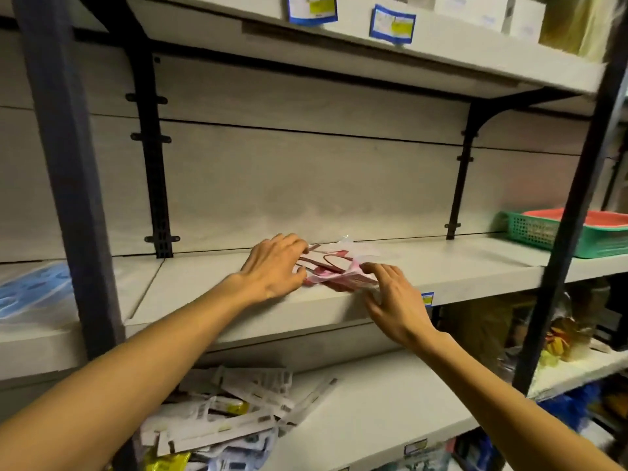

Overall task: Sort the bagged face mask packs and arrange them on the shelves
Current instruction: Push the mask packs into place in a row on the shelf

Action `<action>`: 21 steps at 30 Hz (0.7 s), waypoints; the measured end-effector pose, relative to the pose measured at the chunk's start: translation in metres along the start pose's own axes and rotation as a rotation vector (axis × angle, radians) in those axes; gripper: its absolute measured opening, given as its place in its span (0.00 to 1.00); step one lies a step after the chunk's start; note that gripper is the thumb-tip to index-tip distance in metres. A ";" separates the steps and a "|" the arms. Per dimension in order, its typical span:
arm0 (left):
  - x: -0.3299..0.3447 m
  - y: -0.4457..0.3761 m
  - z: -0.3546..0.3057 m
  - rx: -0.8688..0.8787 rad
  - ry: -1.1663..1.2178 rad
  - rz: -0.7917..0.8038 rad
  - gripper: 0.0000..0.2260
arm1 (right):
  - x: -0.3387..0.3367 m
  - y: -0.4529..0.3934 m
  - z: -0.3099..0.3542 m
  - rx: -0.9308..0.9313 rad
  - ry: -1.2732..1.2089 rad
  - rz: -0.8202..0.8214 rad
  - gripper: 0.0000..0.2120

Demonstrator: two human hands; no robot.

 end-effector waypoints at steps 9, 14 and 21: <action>0.070 -0.106 0.047 -0.099 0.149 0.357 0.27 | -0.006 -0.128 -0.071 -0.021 -0.276 0.110 0.22; 0.080 -0.125 0.069 -0.146 0.150 0.363 0.20 | 0.024 -0.159 -0.084 -0.055 -0.348 0.243 0.26; 0.061 -0.112 0.107 -0.447 0.223 0.015 0.14 | 0.056 -0.197 -0.093 -0.075 -0.521 0.319 0.35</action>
Point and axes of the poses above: each hand's wrist, its own y-axis away from the middle knuckle, its own x-axis out of the palm, z = x × y, the point moved 10 cm from there along -y, towards the middle knuckle, and after that the axes turned 14 degrees about z, right-handed, at the moved point
